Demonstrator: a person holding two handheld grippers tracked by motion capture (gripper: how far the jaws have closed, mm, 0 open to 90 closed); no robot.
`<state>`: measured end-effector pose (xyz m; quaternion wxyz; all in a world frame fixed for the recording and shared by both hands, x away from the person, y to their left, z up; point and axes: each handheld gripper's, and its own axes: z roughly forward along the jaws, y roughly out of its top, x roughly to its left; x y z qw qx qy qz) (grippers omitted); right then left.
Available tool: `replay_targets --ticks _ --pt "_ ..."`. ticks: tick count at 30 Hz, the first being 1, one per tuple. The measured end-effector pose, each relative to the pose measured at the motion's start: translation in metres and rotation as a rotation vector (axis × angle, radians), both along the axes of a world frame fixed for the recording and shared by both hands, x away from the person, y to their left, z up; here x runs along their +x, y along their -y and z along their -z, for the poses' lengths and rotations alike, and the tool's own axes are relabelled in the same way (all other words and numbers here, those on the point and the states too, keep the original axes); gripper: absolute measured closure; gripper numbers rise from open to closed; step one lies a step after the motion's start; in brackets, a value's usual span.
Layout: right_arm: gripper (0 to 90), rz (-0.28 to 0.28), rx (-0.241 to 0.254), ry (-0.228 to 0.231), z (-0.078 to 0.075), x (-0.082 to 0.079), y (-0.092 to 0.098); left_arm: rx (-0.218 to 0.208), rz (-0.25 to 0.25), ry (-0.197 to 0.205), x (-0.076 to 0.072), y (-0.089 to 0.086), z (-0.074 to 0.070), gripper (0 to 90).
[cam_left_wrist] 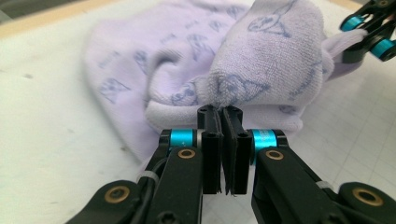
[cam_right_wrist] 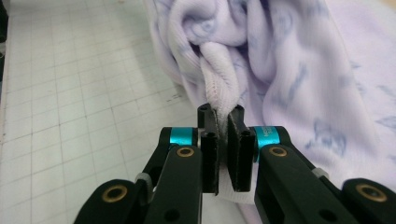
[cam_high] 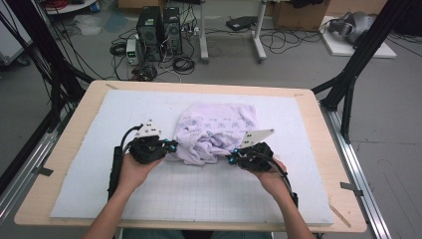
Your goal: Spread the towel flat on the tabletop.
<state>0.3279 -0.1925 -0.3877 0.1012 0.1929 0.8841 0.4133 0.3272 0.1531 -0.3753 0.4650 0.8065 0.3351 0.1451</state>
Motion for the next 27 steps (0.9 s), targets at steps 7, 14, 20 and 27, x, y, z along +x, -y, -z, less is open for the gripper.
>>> replay_targets --ticks 7,14,20,27 --pt "85.7 0.049 0.043 0.03 -0.027 0.002 0.031 -0.03 -0.035 0.06 0.001 -0.018 -0.03 86.7" --pt "85.8 0.103 0.035 0.064 -0.051 0.01 0.055 -0.017 -0.092 0.072 0.013 -0.036 -0.045 86.8" --pt "85.8 0.179 -0.017 -0.037 -0.026 0.038 0.066 0.09 -0.119 -0.044 0.044 -0.027 -0.012 86.8" --pt "67.9 0.187 -0.039 -0.107 -0.005 0.053 0.057 0.093 -0.125 -0.095 0.056 -0.026 -0.001 60.9"
